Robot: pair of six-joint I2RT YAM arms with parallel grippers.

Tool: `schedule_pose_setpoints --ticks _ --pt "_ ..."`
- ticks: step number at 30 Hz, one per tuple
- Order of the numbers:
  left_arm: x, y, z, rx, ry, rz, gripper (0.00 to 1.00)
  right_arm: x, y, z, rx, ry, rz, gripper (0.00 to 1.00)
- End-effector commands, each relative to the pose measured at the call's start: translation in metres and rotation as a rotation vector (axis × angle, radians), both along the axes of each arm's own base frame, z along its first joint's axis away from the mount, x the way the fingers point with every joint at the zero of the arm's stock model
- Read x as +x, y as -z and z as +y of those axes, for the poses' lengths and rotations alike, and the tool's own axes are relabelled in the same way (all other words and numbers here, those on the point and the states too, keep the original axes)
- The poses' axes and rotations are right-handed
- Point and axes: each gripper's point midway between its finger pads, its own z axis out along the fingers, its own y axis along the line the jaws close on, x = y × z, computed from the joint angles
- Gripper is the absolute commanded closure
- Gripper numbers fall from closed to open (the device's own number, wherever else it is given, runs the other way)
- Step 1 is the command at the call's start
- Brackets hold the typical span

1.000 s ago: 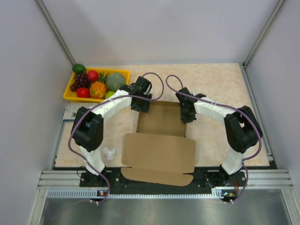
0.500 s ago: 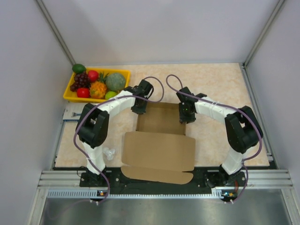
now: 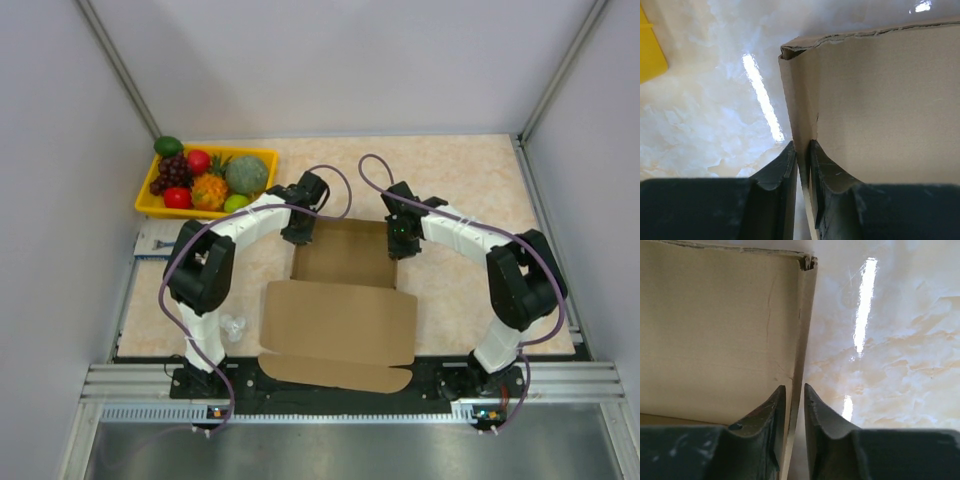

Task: Fold the paper box

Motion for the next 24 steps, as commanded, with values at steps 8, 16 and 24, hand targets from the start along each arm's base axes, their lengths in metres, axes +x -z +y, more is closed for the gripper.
schedule_pose_setpoints --ticks 8,16,24 --pt "0.010 0.004 0.002 0.037 -0.013 -0.029 1.00 0.013 -0.015 -0.003 -0.035 0.021 -0.077 1.00" --pt "0.009 0.000 -0.003 0.009 -0.002 -0.022 0.85 0.015 -0.024 0.005 0.007 0.008 -0.088 1.00" --pt "-0.002 -0.046 -0.006 -0.186 0.031 -0.054 0.31 0.016 -0.048 0.014 0.082 -0.056 -0.120 0.54"
